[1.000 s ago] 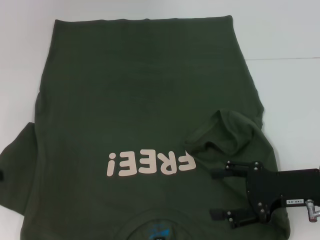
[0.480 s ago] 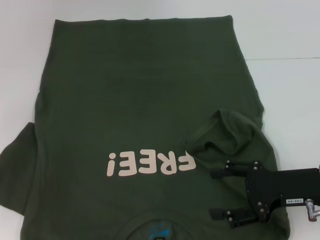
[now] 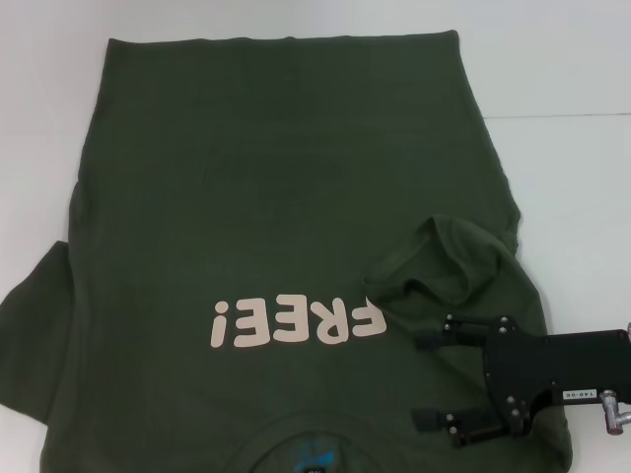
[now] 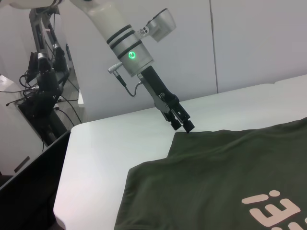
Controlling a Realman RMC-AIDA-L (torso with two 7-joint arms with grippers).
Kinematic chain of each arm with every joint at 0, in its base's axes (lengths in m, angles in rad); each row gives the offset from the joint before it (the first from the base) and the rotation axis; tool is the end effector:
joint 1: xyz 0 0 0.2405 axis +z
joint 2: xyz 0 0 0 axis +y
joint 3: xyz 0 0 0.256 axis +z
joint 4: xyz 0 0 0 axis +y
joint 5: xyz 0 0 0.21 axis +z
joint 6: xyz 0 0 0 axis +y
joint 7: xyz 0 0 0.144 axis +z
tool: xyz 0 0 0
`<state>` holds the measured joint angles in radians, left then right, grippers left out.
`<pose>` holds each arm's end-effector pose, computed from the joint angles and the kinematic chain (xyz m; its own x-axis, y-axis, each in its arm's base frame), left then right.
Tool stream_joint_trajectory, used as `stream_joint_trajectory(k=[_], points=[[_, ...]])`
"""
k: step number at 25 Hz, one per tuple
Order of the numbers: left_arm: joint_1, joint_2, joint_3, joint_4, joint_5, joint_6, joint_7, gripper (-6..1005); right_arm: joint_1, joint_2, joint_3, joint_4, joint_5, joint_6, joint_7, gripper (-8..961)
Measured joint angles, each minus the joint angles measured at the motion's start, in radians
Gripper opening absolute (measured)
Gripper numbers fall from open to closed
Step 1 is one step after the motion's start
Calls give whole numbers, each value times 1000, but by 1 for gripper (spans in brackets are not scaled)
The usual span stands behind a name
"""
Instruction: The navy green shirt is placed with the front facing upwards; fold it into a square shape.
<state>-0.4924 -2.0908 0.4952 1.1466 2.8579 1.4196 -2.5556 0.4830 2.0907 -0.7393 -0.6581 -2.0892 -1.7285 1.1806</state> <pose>-0.3640 0.3186 0.1059 0.1032 0.9056 0.4114 0.8625 0.1246 -0.4906 0.2655 0.2871 -0.0162 0.8747 -0.2069 -0.4384 -0.2420 -0.9700 -0.0249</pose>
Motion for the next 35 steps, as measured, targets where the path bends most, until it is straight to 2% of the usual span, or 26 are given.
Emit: stream_joint_trajectory(k=[35], points=[[-1, -6, 22, -7, 0, 6, -3, 932, 2, 0, -9, -1, 0, 1, 7, 942]])
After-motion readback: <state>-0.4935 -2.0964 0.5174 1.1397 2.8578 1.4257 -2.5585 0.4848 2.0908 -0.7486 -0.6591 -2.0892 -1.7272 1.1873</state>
